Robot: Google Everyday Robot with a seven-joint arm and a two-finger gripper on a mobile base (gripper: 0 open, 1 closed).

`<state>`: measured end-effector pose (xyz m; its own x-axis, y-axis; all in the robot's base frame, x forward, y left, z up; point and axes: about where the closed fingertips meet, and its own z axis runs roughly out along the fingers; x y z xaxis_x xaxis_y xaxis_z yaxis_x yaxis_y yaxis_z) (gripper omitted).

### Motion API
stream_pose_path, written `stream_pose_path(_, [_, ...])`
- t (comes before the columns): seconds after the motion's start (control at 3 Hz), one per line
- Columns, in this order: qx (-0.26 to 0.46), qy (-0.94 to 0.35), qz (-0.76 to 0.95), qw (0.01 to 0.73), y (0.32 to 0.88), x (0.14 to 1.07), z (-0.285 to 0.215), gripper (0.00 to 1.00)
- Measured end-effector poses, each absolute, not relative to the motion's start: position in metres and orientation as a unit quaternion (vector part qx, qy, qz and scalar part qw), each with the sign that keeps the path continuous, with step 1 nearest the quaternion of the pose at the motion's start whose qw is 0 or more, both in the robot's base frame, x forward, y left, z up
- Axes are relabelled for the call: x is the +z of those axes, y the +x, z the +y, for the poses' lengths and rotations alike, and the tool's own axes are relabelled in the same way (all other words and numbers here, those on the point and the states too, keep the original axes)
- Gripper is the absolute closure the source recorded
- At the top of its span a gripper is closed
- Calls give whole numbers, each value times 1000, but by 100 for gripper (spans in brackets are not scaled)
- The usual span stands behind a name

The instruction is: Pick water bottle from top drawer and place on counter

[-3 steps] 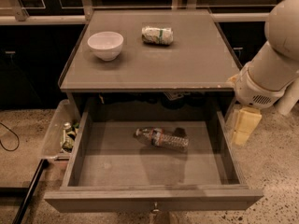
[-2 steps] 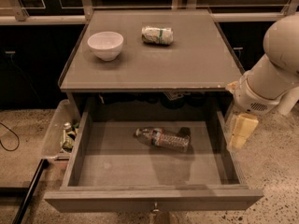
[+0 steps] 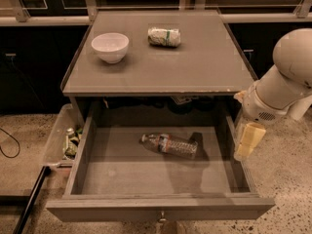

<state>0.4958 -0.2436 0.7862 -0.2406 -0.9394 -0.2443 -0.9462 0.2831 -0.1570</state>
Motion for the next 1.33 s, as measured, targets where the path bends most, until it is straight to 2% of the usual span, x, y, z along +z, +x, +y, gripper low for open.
stream_pose_path(1.0, [147,-546,788,243,526,716,-178,0])
stream_pose_path(1.33, [184,-537,783,254,535,694,-153,0])
